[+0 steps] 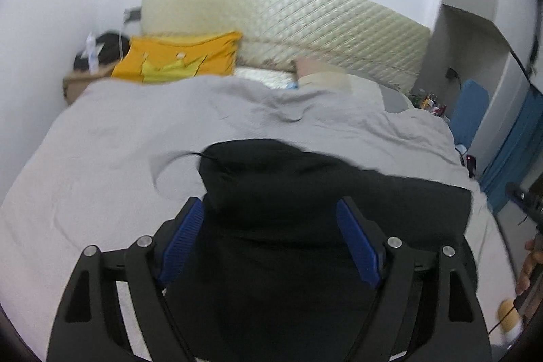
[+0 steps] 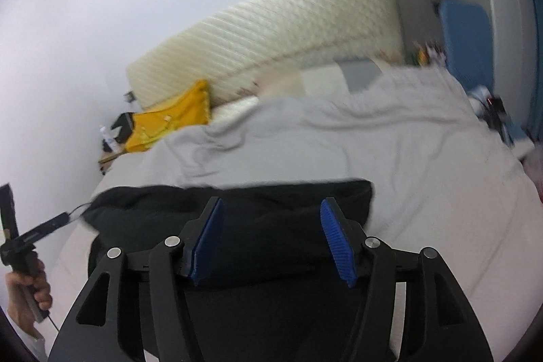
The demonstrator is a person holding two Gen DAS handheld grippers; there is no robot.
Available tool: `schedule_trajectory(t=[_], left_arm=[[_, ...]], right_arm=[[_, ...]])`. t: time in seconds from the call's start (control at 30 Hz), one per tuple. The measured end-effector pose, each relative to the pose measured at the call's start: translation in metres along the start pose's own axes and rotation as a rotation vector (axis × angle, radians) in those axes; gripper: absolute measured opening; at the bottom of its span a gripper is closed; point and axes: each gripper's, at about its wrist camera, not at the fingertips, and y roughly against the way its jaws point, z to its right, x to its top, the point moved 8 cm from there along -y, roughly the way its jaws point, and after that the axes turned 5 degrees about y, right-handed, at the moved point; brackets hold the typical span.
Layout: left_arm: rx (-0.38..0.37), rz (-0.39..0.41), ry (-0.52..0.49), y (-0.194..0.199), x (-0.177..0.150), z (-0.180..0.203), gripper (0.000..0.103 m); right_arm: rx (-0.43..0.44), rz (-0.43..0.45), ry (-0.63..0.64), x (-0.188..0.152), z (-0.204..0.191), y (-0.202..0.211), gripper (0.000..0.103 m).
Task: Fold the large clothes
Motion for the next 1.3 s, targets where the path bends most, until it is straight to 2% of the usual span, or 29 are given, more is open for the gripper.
schedule_trajectory(t=[0.13,0.2,0.3,0.47,0.77,0.97,1.13,1.3], left_arm=[[-0.018,0.007,-0.048,-0.018,-0.020,0.024,0.081],[-0.022,-0.001,-0.084,-0.031,-0.029,0.036,0.081],[0.023,0.009,-0.144,-0.050,-0.036,0.049,0.081],[0.038,0.004,-0.146,-0.079,-0.046,0.054,0.081],[0.026,-0.009,-0.102,-0.100,-0.048,0.051,0.084],[0.066,-0.020,-0.134,-0.108,-0.048,0.057,0.087],[0.064,-0.041,-0.114,-0.116,-0.046,0.053,0.088],[0.100,-0.025,-0.134,-0.125,-0.044,0.055,0.090]], right_arm=[[0.016,-0.010,0.076,-0.022,-0.034,-0.027,0.062],[0.024,-0.037,0.113,-0.034,-0.045,-0.047,0.073],[0.016,-0.083,0.137,-0.051,-0.047,-0.080,0.073],[-0.013,-0.105,0.166,-0.066,-0.043,-0.113,0.074],[-0.058,-0.099,0.177,-0.076,-0.043,-0.129,0.079],[-0.075,-0.122,0.170,-0.077,-0.041,-0.136,0.081],[-0.085,-0.127,0.169,-0.075,-0.041,-0.146,0.083],[-0.083,-0.129,0.175,-0.072,-0.039,-0.159,0.087]])
